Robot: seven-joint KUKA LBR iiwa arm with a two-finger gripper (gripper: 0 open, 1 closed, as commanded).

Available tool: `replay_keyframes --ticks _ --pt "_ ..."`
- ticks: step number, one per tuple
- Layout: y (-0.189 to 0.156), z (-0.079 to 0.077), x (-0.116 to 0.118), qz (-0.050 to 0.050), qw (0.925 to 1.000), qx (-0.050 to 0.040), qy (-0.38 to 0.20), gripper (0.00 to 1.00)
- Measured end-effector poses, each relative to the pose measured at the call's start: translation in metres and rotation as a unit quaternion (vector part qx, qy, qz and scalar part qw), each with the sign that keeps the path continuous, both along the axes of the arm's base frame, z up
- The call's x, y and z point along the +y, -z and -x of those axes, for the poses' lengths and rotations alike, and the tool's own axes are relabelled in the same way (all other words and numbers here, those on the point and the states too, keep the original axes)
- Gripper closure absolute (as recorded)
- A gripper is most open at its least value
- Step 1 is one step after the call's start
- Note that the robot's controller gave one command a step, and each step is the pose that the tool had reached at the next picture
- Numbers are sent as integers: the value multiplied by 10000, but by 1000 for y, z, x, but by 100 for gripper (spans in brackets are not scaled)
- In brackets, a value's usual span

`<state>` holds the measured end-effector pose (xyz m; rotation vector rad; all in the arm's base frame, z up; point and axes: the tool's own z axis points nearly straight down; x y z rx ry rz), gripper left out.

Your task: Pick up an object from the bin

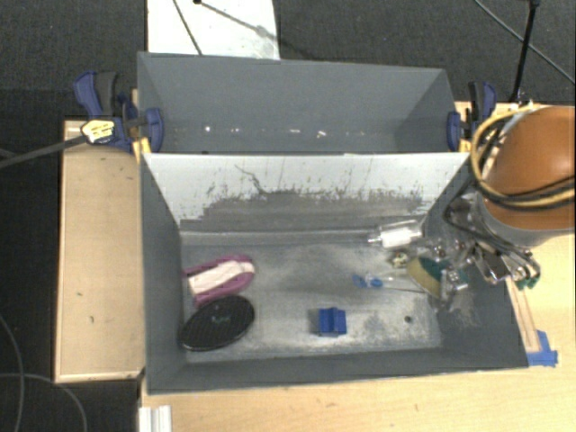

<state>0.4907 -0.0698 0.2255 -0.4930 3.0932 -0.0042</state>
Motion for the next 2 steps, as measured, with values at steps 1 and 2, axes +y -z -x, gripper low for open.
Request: replay_keyframes --ticks 1,2 --pt "71 -4 17 -9 9918 62 -1273 100" --pt "8 -32 20 7 9924 -5 -1232 100"
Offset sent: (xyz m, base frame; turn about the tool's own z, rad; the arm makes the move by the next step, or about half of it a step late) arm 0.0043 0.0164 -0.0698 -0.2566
